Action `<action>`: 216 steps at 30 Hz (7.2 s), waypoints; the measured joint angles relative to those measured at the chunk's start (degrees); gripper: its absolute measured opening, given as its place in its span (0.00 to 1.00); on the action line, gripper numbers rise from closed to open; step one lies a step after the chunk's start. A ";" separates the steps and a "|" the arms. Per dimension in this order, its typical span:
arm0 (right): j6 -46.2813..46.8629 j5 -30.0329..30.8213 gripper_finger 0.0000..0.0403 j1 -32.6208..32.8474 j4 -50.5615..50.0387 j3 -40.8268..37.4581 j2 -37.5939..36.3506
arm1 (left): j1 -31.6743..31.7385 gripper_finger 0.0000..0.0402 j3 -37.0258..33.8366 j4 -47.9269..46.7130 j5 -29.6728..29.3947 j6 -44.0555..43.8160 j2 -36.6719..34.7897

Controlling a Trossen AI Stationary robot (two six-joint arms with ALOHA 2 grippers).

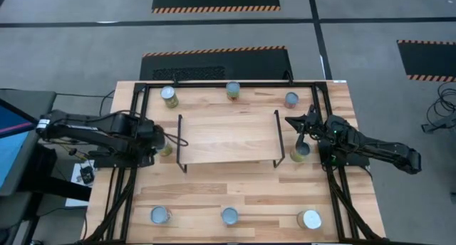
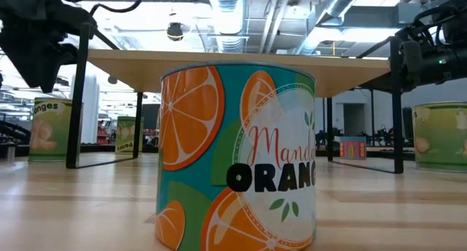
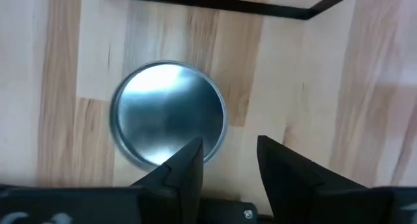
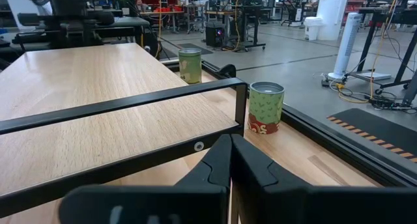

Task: Pick and place cans onto a shelf
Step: Put the top canned orange on the shelf, then put the bottom canned pears on the shelf

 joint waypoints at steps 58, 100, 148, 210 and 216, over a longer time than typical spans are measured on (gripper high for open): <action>0.00 0.00 0.08 0.02 0.02 0.00 -0.01 | 7.50 0.00 57.38 -10.93 -24.68 21.45 25.10; -0.01 0.00 0.08 0.01 0.01 -0.02 0.02 | 6.63 0.00 59.02 -15.52 -15.57 13.11 43.52; 0.00 0.00 0.08 0.02 0.01 -0.02 0.00 | 6.95 0.00 61.67 -15.70 -11.69 10.65 43.79; 0.00 0.00 0.08 0.00 0.01 0.00 -0.01 | -6.29 0.00 -9.98 65.20 -19.81 17.38 -19.72; 0.01 0.00 0.08 0.02 0.33 -0.01 -0.01 | -6.29 0.00 -19.26 70.47 -20.31 17.77 -28.68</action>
